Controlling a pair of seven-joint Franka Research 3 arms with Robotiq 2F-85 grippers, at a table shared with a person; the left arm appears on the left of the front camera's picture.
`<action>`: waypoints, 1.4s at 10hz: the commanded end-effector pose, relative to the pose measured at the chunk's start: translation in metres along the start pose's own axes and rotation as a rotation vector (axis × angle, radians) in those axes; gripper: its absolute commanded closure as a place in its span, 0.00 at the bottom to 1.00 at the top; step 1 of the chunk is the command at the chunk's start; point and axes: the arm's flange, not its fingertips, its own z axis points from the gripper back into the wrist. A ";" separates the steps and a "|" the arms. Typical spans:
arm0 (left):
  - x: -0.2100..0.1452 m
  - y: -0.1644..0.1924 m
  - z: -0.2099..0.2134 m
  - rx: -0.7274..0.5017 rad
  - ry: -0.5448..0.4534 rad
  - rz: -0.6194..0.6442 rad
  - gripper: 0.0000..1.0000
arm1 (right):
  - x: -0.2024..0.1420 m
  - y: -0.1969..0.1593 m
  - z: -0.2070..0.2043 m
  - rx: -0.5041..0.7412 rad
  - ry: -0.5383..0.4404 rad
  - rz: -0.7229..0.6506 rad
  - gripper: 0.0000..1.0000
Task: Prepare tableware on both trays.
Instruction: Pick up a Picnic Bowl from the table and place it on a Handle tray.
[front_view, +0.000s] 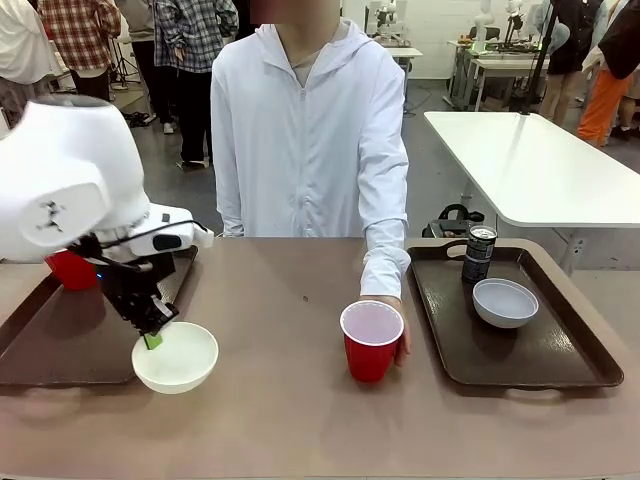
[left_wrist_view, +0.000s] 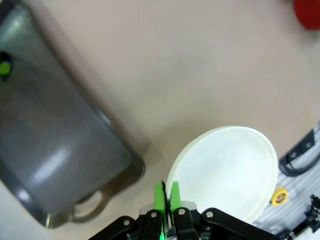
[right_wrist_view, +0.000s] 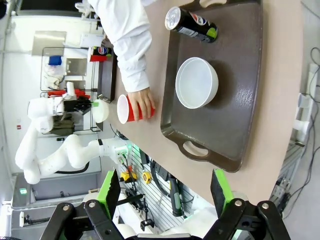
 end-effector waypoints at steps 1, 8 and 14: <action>-0.033 0.014 0.014 -0.054 -0.039 0.038 1.00 | -0.003 0.003 -0.005 -0.014 -0.007 -0.018 0.05; -0.027 0.150 0.074 -0.110 -0.245 0.298 1.00 | -0.003 0.003 -0.005 -0.014 -0.007 -0.018 0.05; -0.032 0.216 0.021 -0.025 -0.186 0.409 1.00 | -0.003 0.003 -0.005 -0.014 -0.007 -0.018 0.05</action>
